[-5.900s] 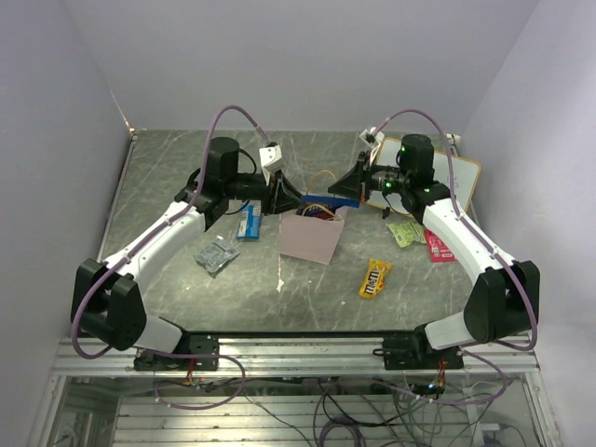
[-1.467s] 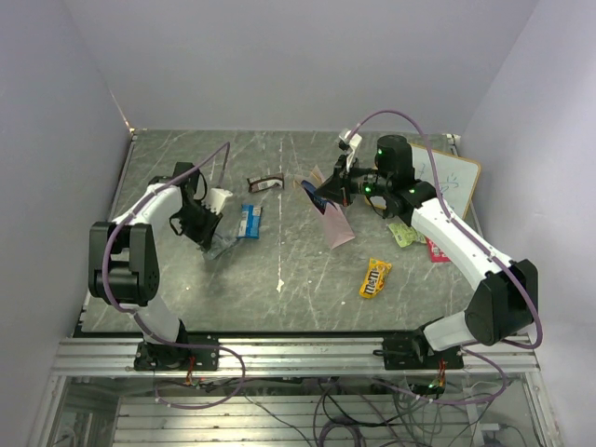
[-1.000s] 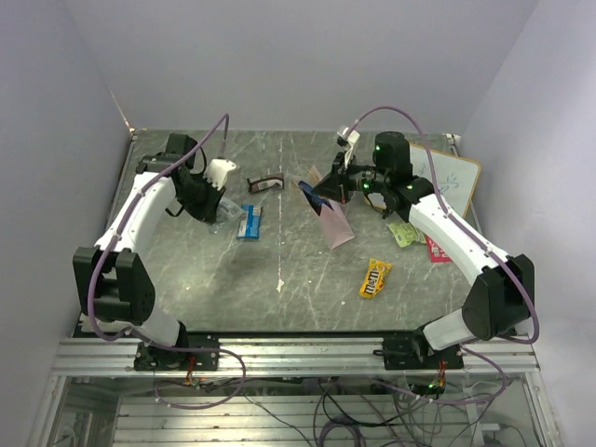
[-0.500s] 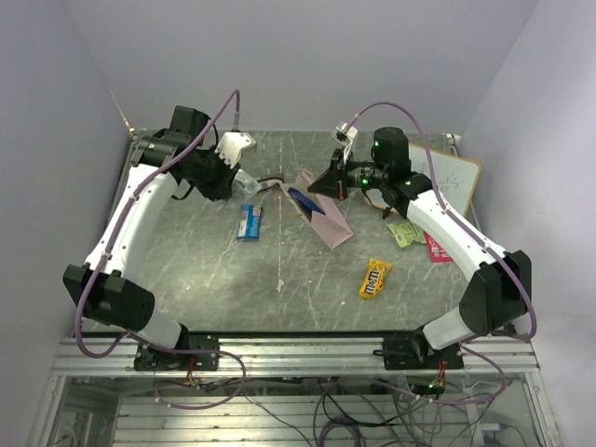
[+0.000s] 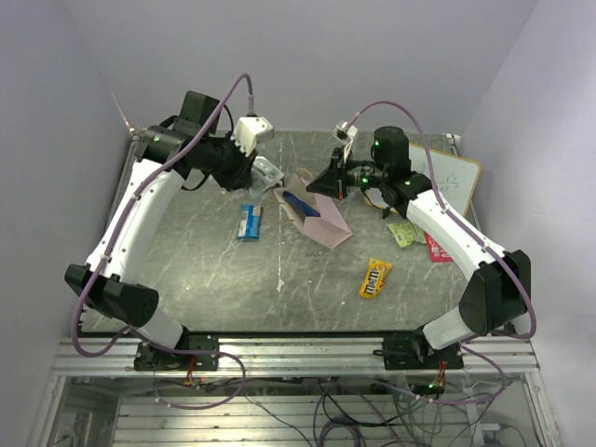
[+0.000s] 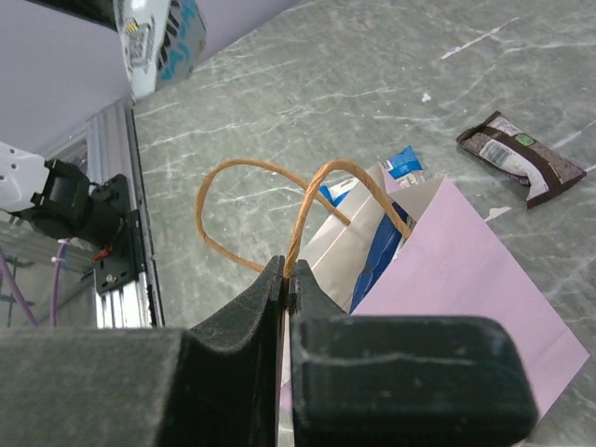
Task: Place the snacks into the paper bag
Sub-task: Place the snack in the paper bag.
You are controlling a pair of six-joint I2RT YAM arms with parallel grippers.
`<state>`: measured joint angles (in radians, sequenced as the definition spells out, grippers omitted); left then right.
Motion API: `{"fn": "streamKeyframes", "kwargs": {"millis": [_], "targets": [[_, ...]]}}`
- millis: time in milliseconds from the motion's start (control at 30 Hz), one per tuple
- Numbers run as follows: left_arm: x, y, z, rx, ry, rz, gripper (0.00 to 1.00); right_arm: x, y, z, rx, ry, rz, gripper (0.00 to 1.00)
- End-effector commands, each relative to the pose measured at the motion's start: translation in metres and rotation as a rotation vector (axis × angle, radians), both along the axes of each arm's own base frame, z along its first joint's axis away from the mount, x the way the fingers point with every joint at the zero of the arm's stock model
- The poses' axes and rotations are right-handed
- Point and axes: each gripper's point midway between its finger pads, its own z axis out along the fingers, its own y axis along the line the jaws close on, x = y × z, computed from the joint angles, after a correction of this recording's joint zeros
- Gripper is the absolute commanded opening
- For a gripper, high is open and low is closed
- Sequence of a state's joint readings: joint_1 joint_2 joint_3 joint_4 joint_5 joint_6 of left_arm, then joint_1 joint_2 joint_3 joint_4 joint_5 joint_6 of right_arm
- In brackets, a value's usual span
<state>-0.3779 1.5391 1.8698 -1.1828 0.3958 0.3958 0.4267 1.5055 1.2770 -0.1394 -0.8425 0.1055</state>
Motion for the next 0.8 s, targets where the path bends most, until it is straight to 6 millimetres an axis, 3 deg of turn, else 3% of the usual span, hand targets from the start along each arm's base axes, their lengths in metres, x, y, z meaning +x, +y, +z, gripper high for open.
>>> {"fn": "streamKeyframes", "kwargs": {"millis": [0, 200, 433, 767], "targets": [[-0.005, -0.029, 0.0, -0.078, 0.058, -0.056, 0.23, -0.004, 0.007, 0.014, 0.045, -0.012, 0.04, 0.0], [-0.011, -0.058, 0.0, -0.2, 0.095, -0.115, 0.22, -0.005, 0.008, 0.019, 0.061, -0.007, 0.044, 0.0], [-0.022, -0.064, -0.034, -0.187, 0.136, -0.152, 0.22, -0.003, 0.006, 0.018, 0.053, -0.01, 0.032, 0.0], [-0.01, -0.063, -0.056, -0.074, 0.155, -0.11, 0.22, -0.004, 0.007, 0.012, 0.047, -0.003, 0.056, 0.0]]}}
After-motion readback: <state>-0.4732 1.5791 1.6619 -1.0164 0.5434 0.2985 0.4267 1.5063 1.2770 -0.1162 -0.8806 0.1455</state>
